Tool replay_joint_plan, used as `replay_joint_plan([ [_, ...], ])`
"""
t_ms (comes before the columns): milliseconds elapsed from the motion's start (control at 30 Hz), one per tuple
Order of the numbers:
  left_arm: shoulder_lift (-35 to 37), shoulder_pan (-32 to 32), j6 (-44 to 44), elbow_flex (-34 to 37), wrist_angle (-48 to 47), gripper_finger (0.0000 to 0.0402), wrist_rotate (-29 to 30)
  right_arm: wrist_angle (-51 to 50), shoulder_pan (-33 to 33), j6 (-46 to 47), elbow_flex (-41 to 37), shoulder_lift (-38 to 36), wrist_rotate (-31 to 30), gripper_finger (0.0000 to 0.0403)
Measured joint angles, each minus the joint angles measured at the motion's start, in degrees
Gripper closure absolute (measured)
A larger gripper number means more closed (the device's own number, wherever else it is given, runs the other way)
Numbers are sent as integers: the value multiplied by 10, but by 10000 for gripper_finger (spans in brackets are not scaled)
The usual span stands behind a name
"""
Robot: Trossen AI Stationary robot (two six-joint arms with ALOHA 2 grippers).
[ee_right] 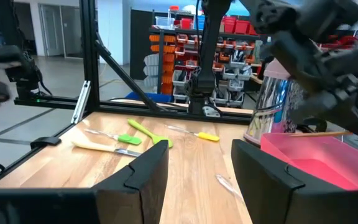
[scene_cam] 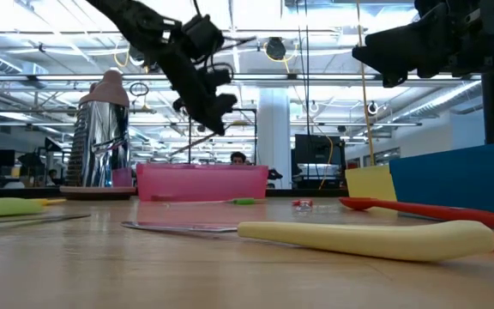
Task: Pick & Place Kitchen Items
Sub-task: Put the gold serving spoon into the red bin
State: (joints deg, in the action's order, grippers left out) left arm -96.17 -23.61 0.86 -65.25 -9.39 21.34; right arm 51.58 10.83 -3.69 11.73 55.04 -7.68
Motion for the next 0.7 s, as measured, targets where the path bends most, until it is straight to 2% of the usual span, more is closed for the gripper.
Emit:
replay_joint_plan([
  [267, -65, -46, 83, 0, 11, 396, -2, -4, 0, -4, 0, 0, 0, 234],
  [500, -122, -53, 81, 0, 15, 391, -3, -5, 0, -4, 0, 0, 0, 234],
  [633, -135, -49, 79, 0, 8, 396, -6, -10, 0, -4, 0, 0, 0, 234],
  [700, -134, -45, 81, 0, 3, 386, -22, -10, 0, -5, 0, 0, -1, 234],
])
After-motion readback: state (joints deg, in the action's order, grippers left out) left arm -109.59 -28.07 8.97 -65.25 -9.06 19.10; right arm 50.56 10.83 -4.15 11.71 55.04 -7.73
